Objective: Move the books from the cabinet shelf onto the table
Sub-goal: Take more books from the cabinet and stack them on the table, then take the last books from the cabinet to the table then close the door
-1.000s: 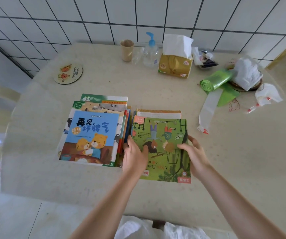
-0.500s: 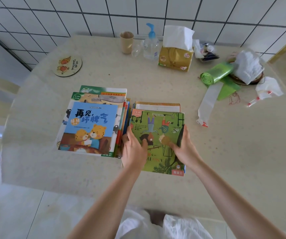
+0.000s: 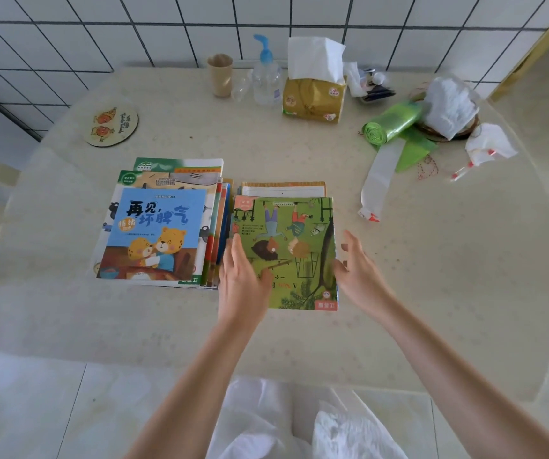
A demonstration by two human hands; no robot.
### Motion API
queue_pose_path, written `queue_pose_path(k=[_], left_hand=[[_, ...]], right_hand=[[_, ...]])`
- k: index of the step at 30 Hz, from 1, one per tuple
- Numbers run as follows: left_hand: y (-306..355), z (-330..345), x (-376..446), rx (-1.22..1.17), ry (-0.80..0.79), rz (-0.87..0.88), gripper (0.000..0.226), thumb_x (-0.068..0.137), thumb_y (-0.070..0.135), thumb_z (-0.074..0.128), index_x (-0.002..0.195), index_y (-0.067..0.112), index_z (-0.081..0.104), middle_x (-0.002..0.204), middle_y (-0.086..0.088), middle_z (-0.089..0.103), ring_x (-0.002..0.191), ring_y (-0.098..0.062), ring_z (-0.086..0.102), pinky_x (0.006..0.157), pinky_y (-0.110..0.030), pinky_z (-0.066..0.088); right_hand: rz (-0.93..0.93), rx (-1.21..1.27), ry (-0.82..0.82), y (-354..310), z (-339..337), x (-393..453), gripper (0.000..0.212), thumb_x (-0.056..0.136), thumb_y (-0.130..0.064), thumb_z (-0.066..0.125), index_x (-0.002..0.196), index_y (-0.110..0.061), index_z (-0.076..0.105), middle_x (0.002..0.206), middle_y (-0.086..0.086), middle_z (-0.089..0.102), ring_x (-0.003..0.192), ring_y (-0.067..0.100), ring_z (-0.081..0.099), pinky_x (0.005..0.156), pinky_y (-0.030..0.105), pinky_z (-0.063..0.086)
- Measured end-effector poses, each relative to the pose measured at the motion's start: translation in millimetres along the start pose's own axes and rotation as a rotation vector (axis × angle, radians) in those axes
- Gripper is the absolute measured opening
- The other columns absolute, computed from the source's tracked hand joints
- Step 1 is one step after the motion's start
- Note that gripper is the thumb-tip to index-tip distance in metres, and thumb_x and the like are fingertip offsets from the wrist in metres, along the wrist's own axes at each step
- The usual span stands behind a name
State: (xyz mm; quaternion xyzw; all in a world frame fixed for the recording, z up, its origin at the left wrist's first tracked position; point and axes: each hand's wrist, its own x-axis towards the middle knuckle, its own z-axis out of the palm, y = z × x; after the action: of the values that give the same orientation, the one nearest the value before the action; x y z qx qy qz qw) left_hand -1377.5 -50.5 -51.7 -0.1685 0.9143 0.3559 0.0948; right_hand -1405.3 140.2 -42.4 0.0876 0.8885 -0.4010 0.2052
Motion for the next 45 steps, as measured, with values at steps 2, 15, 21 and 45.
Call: queue_pose_path(k=[2,15,21,45], left_hand=[[3.4,-3.3,-9.6,0.023,0.022,0.085,0.076,0.095,0.022,0.055,0.153,0.015,0.007,0.161,-0.005,0.011,0.148,-0.022,0.009,0.118,-0.038,0.015],[15.0,1.1,-49.9,-0.039,-0.096,0.525,0.037,0.093,0.012,0.057,0.13,0.015,0.054,0.114,0.006,0.067,0.112,-0.011,0.057,0.089,0.0,0.029],[-1.6,-7.7,-60.4,0.003,-0.343,0.697,0.031,0.095,0.021,0.052,0.125,0.03,0.055,0.106,0.014,0.065,0.102,-0.007,0.057,0.082,-0.027,0.049],[-87.3,22.8,-251.8,0.272,-1.095,1.296,0.022,0.088,0.013,0.061,0.108,0.02,0.067,0.086,0.003,0.072,0.082,-0.012,0.065,0.078,-0.026,0.051]], right_hand=[[0.011,-0.005,-0.008,8.3,-1.1,-12.1,0.06,0.097,-0.019,0.044,0.15,-0.016,0.017,0.151,0.011,0.034,0.131,0.031,0.043,0.106,0.041,0.037],[0.076,0.038,0.264,20.6,22.8,-96.1,0.047,0.092,-0.013,0.055,0.137,-0.009,0.043,0.131,0.01,0.057,0.119,0.026,0.052,0.09,0.022,0.034],[0.173,0.15,0.539,13.6,57.6,-135.1,0.041,0.088,-0.006,0.058,0.129,-0.005,0.051,0.122,0.013,0.062,0.116,0.029,0.056,0.096,0.032,0.04],[0.875,0.561,1.174,35.4,276.8,-452.2,0.035,0.091,-0.011,0.054,0.126,-0.01,0.054,0.105,0.001,0.067,0.099,0.016,0.063,0.088,0.028,0.047]])
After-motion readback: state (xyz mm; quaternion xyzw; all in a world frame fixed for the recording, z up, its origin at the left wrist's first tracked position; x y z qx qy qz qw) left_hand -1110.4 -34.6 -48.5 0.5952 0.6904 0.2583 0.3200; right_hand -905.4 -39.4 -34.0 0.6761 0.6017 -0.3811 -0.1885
